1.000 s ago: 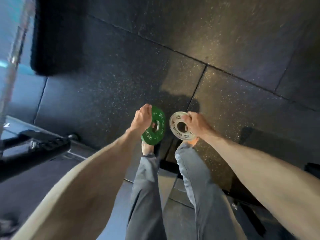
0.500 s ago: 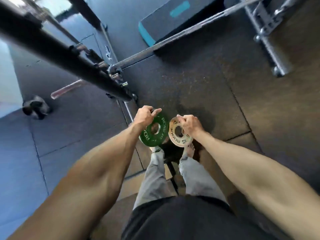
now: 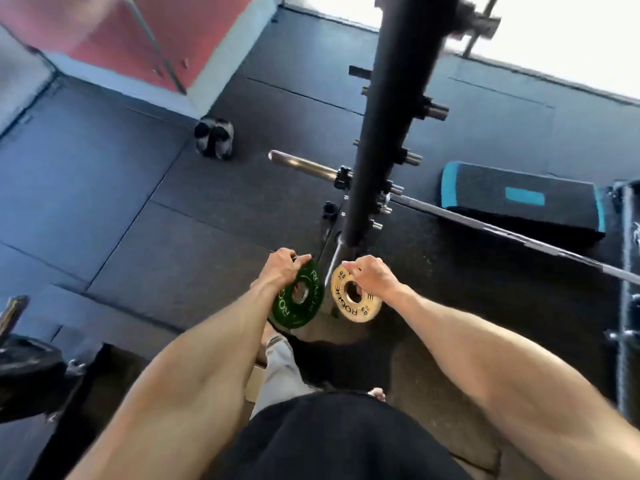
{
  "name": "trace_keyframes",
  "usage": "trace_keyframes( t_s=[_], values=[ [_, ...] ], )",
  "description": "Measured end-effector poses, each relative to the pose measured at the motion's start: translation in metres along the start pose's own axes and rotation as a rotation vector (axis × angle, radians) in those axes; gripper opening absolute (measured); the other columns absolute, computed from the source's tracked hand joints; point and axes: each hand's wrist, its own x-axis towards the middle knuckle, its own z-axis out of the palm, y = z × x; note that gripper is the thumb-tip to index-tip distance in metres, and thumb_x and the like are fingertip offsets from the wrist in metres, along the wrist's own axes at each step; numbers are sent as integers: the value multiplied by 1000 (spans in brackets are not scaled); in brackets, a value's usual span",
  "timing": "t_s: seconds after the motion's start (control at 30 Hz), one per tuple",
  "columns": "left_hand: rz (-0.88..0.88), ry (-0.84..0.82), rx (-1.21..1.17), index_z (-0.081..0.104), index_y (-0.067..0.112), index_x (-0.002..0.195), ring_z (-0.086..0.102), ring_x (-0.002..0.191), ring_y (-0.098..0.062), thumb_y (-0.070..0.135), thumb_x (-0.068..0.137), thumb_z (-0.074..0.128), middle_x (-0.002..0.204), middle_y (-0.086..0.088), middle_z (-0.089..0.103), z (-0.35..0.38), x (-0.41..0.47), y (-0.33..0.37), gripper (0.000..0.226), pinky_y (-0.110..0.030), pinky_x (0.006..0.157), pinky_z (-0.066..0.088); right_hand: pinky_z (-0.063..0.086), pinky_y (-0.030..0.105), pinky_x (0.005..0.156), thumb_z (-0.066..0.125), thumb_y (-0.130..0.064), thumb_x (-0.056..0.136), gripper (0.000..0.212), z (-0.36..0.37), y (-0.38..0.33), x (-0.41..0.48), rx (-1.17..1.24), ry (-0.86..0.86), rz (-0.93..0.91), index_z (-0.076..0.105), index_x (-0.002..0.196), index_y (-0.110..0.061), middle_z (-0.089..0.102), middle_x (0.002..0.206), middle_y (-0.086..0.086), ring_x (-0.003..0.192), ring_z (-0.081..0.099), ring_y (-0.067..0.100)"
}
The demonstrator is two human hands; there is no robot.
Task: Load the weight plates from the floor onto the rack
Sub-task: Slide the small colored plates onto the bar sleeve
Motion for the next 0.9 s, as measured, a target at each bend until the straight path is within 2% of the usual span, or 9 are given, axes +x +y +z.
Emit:
trace_keyframes(
  t_s=[0.1,0.17,0.23,0.3,0.4,0.5,0.67,0.8,0.9],
  values=[
    [-20,-16,-86,65,15,98,61,96,-25,53,93,56,102,-8,65,-70,24,-22,40,-39,87,47,51,34,85,47,-24,102,30,7,-77,36,-211,-104,-113,71,117,-13,72,98,12,91,71,26],
    [-2,-23,-110,65,17,95,62,96,-24,52,92,58,100,-5,65,-120,45,-36,36,-38,87,47,49,32,85,44,-15,101,33,13,-128,64,-336,-133,-166,69,123,-20,72,98,12,95,70,26],
    [14,-38,-94,66,19,93,62,96,-23,51,93,58,100,-5,65,-175,64,-45,34,-38,87,47,45,27,78,42,-15,101,36,17,-180,89,-406,-148,-173,68,125,-22,70,86,2,86,68,21],
    [28,-33,-81,66,18,95,61,97,-24,52,93,56,103,-7,65,-227,86,-52,36,-39,88,46,48,30,77,44,-21,102,31,20,-225,113,-418,-135,-170,68,120,-17,65,78,-2,80,66,20],
    [50,-7,-11,65,13,107,60,101,-27,51,94,56,110,-10,64,-289,121,-60,41,-39,89,46,49,32,76,51,-21,98,21,18,-279,148,-407,-81,-200,69,104,-13,70,85,8,84,69,25],
    [78,13,36,62,11,114,59,104,-29,47,95,57,116,-13,63,-339,163,-62,42,-38,89,45,52,34,75,49,-35,98,34,16,-320,193,-283,-17,-182,62,73,-15,67,67,0,71,67,20],
    [122,15,104,57,10,119,58,111,-29,42,96,57,122,-12,60,-414,237,-54,40,-40,95,46,43,31,72,47,-39,101,37,6,-378,273,-265,26,-193,63,89,-8,70,88,9,80,64,23],
    [167,0,198,57,7,117,58,111,-30,37,98,55,123,-15,60,-469,307,-30,36,-37,88,43,39,30,69,46,-39,102,36,-16,-422,342,-278,47,-183,59,84,-10,68,90,8,77,58,21],
    [192,-15,294,57,6,117,58,110,-31,34,98,56,121,-16,61,-514,354,0,34,-35,87,43,43,32,68,43,-41,102,39,-45,-453,386,-246,72,-150,60,87,-9,69,88,7,75,62,22]
  ],
)
